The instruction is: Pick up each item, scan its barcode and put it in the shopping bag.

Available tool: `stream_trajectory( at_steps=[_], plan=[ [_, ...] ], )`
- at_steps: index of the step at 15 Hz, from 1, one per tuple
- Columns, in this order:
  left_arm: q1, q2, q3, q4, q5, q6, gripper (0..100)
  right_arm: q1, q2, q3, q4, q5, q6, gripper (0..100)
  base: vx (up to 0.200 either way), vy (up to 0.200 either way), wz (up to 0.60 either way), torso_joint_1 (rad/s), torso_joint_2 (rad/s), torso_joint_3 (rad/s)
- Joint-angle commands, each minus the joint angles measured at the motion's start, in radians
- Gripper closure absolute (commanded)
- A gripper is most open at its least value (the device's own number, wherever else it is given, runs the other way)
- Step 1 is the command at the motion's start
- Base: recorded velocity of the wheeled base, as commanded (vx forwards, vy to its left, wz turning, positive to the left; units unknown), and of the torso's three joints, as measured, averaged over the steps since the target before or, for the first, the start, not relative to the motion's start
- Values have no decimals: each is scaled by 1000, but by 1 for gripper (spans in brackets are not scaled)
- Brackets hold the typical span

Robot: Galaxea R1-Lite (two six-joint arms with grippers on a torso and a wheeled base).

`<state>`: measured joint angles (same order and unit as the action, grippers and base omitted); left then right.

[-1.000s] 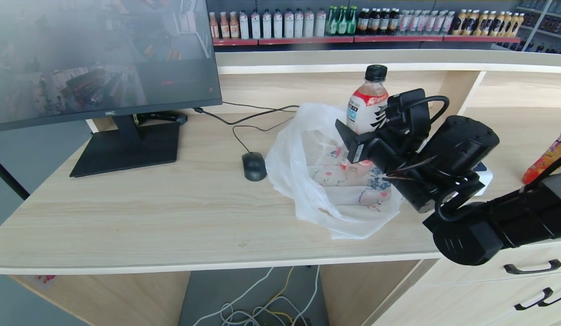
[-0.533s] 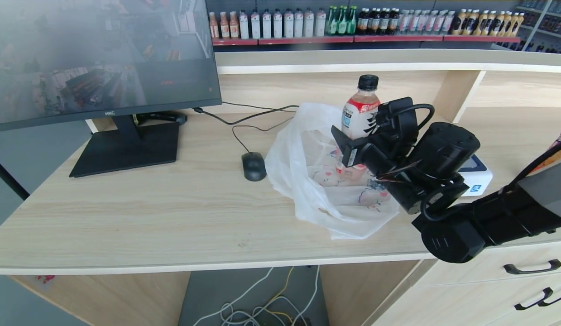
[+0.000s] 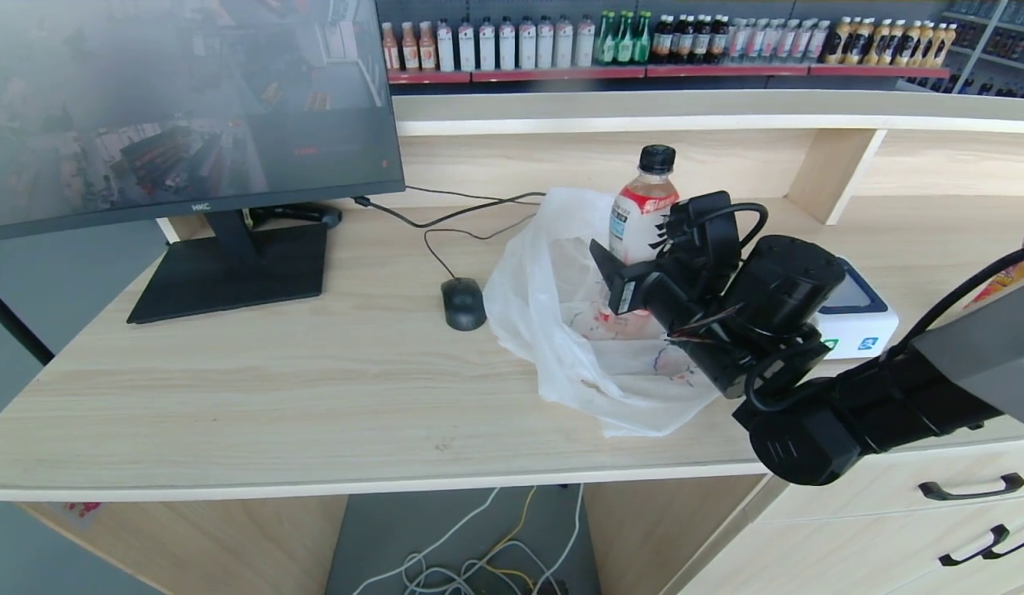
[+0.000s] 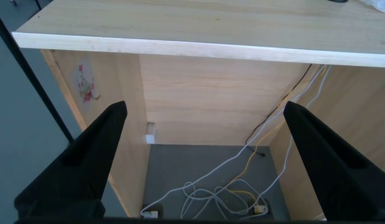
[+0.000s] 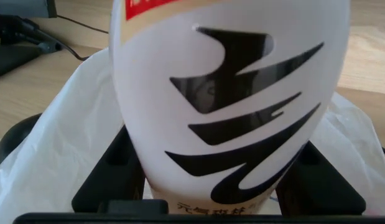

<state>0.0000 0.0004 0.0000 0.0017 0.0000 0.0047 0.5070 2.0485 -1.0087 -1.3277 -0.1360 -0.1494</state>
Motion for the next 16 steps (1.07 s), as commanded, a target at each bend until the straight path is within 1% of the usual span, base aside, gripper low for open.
stream_trajectory(
  at_steps=[1,13,15,16],
  plan=[
    [0,0,0,0,0,0,0,-4,12,2,4,-5,1,100,0,0,0,0,0,0],
    [0,0,0,0,0,0,0,16,15,-5,21,-7,11,100,0,0,0,0,0,0],
    [0,1,0,0,0,-2,0,45,16,1,21,-7,17,100,0,0,0,0,0,0],
    [0,1,0,0,0,0,0,45,19,-5,21,-5,19,100,0,0,0,0,0,0]
  ],
)
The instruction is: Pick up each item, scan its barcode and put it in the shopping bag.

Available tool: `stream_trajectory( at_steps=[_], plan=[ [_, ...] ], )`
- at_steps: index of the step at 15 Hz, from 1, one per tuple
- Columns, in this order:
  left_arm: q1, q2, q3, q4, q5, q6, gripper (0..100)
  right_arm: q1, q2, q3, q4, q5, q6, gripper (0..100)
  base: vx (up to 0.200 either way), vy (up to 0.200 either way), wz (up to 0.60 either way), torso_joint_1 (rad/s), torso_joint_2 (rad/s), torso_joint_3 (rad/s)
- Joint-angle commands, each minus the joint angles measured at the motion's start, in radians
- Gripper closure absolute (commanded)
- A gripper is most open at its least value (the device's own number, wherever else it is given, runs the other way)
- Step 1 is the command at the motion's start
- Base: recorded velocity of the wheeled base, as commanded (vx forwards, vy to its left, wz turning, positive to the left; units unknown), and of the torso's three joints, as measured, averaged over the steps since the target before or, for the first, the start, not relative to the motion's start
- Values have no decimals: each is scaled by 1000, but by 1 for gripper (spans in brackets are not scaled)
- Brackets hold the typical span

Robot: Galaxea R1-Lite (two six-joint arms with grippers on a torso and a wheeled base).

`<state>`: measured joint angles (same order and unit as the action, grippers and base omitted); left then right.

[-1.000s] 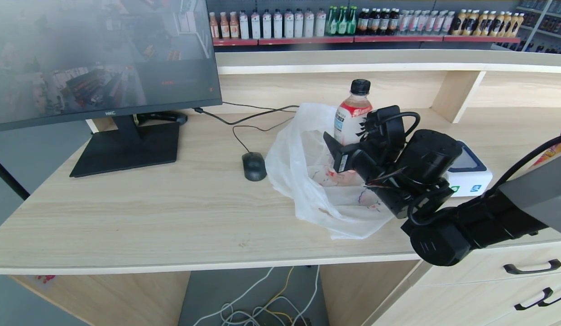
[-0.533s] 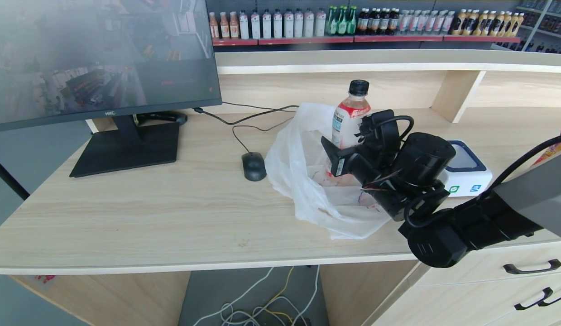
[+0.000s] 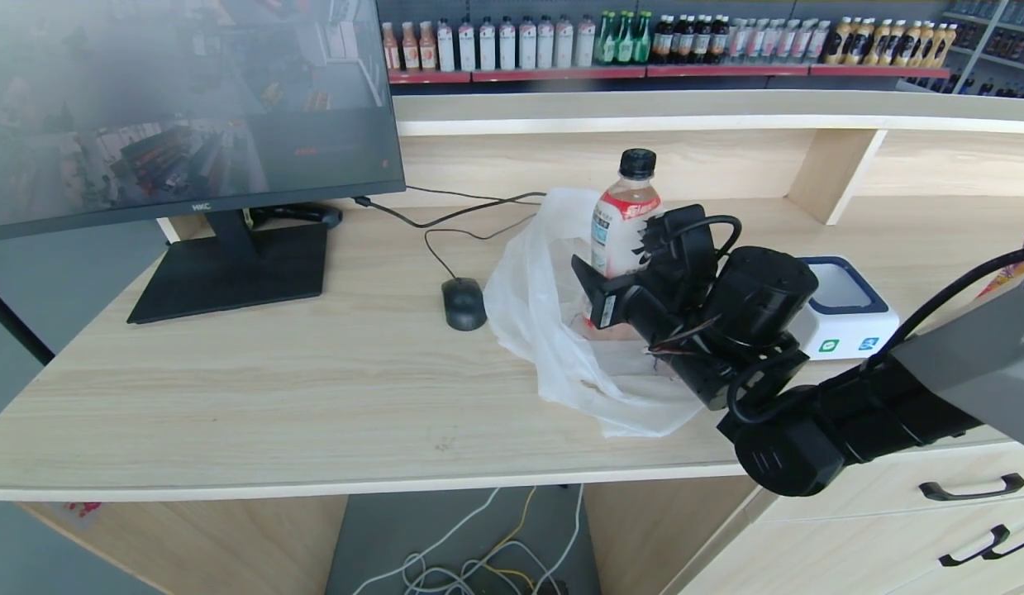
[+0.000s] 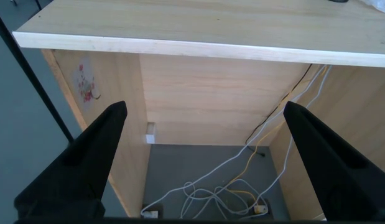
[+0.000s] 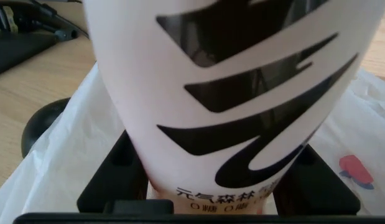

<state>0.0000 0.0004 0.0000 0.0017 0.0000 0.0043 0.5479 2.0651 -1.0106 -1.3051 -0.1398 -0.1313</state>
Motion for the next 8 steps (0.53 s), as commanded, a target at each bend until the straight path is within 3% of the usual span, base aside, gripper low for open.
stream_trajectory(
  at_steps=[1,5,6,8],
  plan=[
    [0,1,0,0,0,0,0,4,12,-3,-3,6,-1,100,0,0,0,0,0,0],
    [0,1,0,0,0,-1,0,7,35,-31,-2,5,-5,100,0,0,0,0,0,0],
    [0,0,0,0,0,0,0,7,36,-37,-2,6,-5,0,0,0,0,0,0,0],
    [0,1,0,0,0,0,0,4,36,-36,-3,3,-5,0,0,0,0,0,0,0]
  ],
)
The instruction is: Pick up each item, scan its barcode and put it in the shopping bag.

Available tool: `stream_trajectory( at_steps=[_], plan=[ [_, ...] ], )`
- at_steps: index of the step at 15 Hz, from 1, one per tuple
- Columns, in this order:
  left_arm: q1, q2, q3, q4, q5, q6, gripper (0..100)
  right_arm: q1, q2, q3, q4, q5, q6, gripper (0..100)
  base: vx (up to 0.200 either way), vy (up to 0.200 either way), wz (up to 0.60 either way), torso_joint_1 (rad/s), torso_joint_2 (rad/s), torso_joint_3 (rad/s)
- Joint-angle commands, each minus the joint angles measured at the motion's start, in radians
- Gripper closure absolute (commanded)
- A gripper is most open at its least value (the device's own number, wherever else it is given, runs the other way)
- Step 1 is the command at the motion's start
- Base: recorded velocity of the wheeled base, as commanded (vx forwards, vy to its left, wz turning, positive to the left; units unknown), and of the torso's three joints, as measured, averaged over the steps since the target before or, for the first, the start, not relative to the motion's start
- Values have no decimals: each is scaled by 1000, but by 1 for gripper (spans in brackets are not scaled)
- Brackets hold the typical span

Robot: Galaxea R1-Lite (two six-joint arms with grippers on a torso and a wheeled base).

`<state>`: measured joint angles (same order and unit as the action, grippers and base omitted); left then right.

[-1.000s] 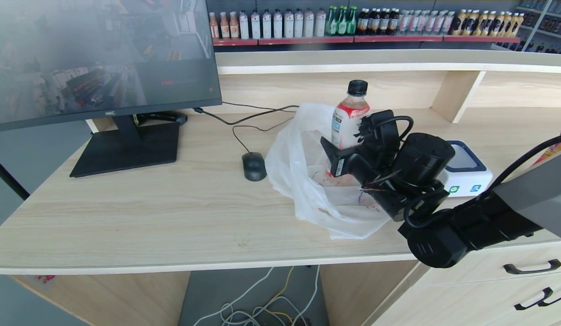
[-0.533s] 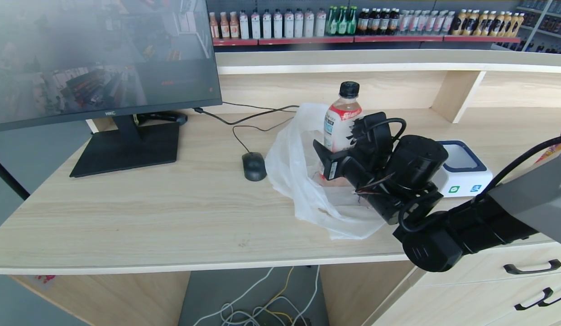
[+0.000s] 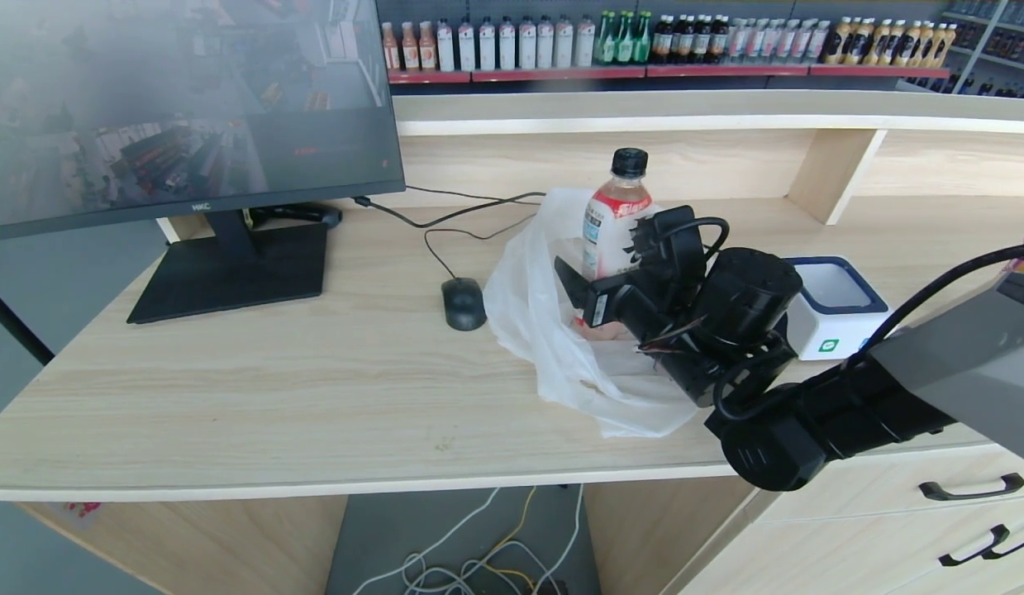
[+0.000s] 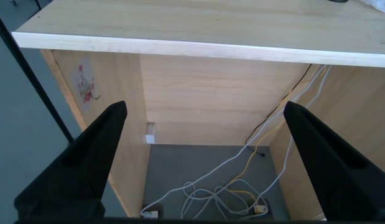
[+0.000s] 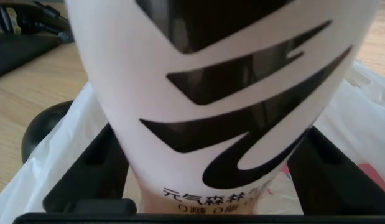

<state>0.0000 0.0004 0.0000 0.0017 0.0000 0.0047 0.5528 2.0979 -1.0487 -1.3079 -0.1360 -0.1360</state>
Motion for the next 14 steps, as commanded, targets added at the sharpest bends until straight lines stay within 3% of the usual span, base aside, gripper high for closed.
stream_trajectory(
  at_steps=[1,14],
  plan=[
    [0,1,0,0,0,0,0,-2,4,6,-1,-2,-1,0,0,0,0,0,0,0],
    [0,1,0,0,0,0,0,-33,-133,-53,62,-2,-100,0,0,0,0,0,0,0]
  ],
)
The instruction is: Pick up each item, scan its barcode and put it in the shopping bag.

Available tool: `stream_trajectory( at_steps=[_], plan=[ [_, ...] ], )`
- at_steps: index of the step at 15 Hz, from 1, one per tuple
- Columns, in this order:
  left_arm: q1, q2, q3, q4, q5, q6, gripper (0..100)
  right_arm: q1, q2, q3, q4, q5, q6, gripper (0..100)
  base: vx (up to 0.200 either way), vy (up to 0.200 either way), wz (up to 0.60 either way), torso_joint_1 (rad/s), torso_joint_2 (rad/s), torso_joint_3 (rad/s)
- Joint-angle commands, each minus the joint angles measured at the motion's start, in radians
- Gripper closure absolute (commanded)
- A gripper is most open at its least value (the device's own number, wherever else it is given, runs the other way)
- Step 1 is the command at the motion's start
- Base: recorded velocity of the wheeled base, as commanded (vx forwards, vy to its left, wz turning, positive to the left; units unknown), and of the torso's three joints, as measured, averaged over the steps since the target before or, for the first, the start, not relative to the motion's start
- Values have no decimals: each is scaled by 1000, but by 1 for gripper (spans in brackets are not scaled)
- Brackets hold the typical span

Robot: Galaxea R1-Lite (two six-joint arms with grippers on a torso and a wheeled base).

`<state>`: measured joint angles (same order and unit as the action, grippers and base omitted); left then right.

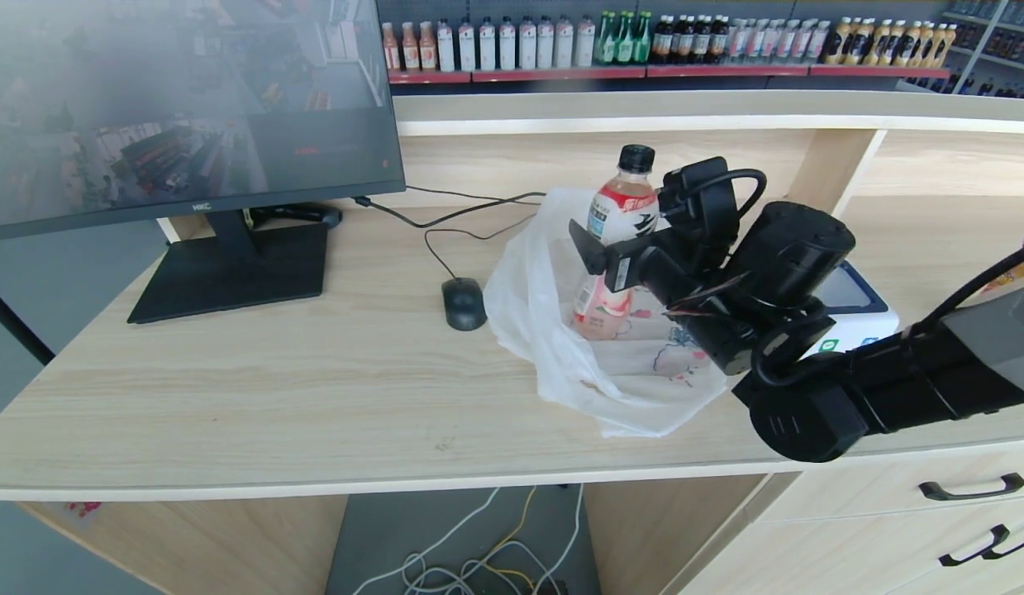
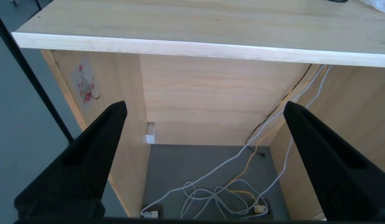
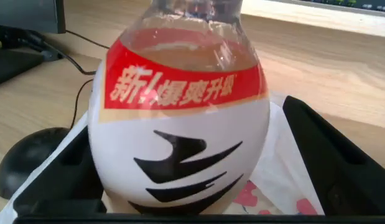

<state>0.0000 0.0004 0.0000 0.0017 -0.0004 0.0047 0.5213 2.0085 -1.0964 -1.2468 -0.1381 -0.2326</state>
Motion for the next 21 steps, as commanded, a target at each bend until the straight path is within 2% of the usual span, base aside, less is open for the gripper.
stream_trajectory(
  at_steps=[1,5,8,15,19,21],
  plan=[
    [0,1,0,0,0,0,0,5,-60,-22,1,2,-11,0,0,0,0,0,0,0],
    [0,1,0,0,0,0,0,72,-66,-2,-33,2,2,0,0,0,0,0,0,0],
    [0,1,0,0,0,0,0,72,-73,7,-33,0,2,0,0,0,0,0,0,0],
    [0,1,0,0,0,0,0,89,-113,-117,-29,3,1,0,0,0,0,0,0,0],
    [0,1,0,0,0,-2,0,117,-246,0,-14,0,4,0,0,0,0,0,0,0],
    [0,1,0,0,0,0,0,120,-330,217,-57,-3,33,0,0,0,0,0,0,0]
  ],
)
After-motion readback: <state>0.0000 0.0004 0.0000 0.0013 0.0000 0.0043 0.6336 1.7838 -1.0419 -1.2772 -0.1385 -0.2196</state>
